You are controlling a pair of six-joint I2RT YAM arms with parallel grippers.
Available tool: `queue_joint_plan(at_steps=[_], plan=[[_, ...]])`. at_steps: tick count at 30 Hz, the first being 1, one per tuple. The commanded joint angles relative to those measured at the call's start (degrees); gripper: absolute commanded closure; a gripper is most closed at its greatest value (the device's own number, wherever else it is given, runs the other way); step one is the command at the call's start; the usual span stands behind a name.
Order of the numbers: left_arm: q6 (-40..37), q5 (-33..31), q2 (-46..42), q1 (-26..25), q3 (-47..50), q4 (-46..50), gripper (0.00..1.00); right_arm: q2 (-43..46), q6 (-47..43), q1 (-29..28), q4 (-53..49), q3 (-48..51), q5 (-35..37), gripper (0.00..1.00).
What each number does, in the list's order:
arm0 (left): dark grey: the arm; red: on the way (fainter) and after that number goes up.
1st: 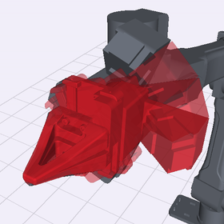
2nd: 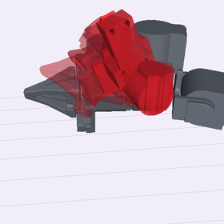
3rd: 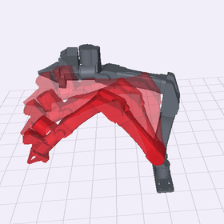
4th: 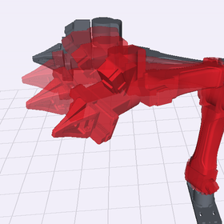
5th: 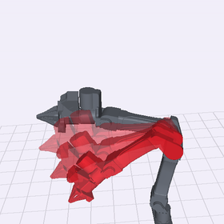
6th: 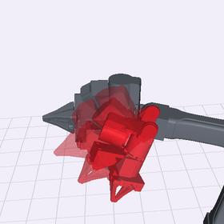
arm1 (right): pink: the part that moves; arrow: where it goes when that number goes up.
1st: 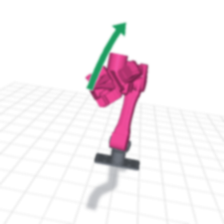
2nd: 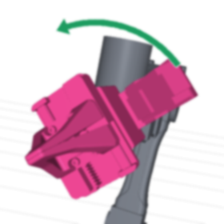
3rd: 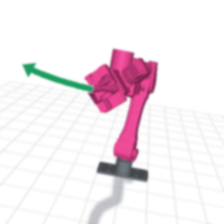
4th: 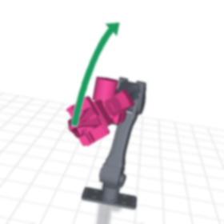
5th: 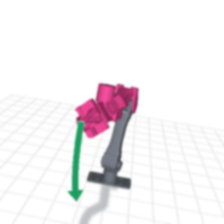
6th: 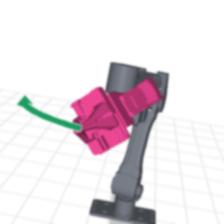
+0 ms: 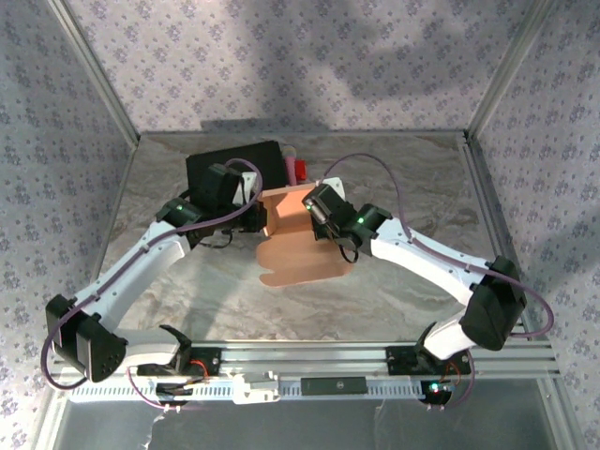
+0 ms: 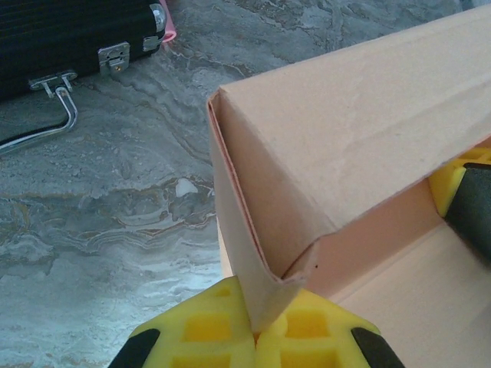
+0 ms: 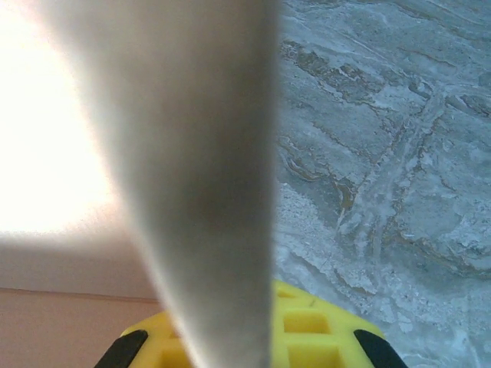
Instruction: Fold the paper box
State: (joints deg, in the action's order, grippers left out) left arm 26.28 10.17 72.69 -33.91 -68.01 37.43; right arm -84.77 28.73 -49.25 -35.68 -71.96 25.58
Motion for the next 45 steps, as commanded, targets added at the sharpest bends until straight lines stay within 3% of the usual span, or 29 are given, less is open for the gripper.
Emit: queue_joint_plan(at_steps=[1,4,7,8,11,14,22,28,30,33,34,36,38,41,45], plan=[[0.43,1.12,0.0,-1.49,-2.83,-1.18,1.0,-0.82,0.96,-0.58,-2.61,-1.86,4.81,1.0],[0.52,0.62,0.43,-2.04,-3.0,-1.23,1.0,-0.8,1.11,-0.58,-2.94,-1.86,4.57,1.0],[0.68,0.18,0.77,-2.29,-3.26,-1.15,1.0,0.44,0.81,-0.09,-2.48,-1.78,1.82,0.68],[0.77,-0.11,0.83,-2.29,-3.27,-0.99,1.0,1.16,0.59,0.08,-2.31,-1.83,1.12,0.62],[1.05,-1.13,1.13,-2.28,-3.45,-0.71,1.0,2.95,-0.29,0.28,-2.55,-3.06,-1.09,0.52],[1.15,-1.12,1.43,-2.44,-3.38,-0.99,1.0,3.26,-0.69,0.52,-3.32,-4.29,-1.85,0.49],[0.88,-1.02,1.91,-2.69,-4.03,-0.71,1.0,3.12,-0.01,1.94,-3.17,-3.68,-1.27,0.56],[0.96,-1.12,1.98,-2.87,-3.97,-0.77,1.0,2.59,-0.12,1.92,-3.47,-3.88,1.15,0.92],[1.05,-1.25,2.11,-2.96,-4.01,-0.7,1.0,2.27,-0.17,1.81,-3.84,-4.14,1.66,1.0],[1.31,-1.62,2.44,-3.23,-4.28,-0.66,1.0,2.27,0.08,1.62,-3.87,-3.91,2.36,1.0],[1.4,-1.99,2.55,-3.36,-4.39,-0.52,1.0,2.4,0.05,1.62,-3.8,-3.89,2.28,0.96],[1.66,-3.08,2.98,-3.78,-4.74,0.13,1.0,3.01,-0.12,1.6,-4.0,-4.22,2.19,0.66],[1.91,-4.16,3.4,-4.12,-5.05,0.86,1.0,3.77,-0.47,1.84,-4.88,-5.15,1.74,0.49],[2.59,-6.93,3.96,-4.8,-5.52,2.94,1.0,4.12,-1.66,2.4,-6.2,-7.79,-0.36,0.39],[3.25,-7.27,4.47,-5.08,-5.72,2.76,1.0,2.44,-2.05,2.93,-7.65,-10.49,-1.31,0.37]])
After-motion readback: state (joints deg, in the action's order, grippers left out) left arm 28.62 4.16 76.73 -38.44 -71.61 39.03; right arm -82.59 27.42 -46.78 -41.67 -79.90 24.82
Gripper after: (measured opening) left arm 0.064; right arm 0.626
